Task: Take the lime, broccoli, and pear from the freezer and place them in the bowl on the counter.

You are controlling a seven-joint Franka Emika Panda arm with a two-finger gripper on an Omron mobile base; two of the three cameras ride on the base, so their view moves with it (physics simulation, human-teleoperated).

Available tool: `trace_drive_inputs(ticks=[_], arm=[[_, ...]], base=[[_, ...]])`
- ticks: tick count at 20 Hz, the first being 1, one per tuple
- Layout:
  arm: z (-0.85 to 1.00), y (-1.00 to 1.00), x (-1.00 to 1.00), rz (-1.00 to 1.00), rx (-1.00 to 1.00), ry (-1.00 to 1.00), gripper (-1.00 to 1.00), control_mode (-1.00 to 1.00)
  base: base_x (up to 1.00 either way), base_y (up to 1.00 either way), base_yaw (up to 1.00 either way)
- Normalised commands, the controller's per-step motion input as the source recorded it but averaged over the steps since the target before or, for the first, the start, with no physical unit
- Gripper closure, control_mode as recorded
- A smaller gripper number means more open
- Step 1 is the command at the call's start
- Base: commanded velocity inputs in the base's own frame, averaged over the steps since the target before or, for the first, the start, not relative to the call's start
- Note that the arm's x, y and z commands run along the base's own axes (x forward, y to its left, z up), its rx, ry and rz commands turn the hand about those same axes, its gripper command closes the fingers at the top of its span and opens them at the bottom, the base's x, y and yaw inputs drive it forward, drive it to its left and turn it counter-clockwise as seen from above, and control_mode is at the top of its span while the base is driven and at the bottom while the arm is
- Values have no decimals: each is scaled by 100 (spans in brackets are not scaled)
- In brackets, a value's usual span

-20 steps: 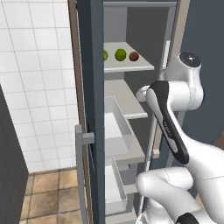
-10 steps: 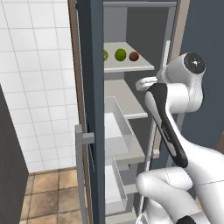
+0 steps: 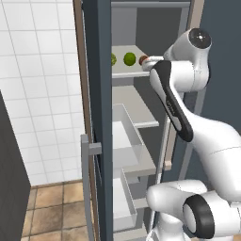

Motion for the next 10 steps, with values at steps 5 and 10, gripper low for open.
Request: trace_drive_inputs(ticks=[5, 10], arm=[[0, -8, 48, 0, 2, 1, -100, -100], [0, 0, 34, 0, -3, -3, -100, -100]], base=[[0, 0, 0], [0, 0, 0]])
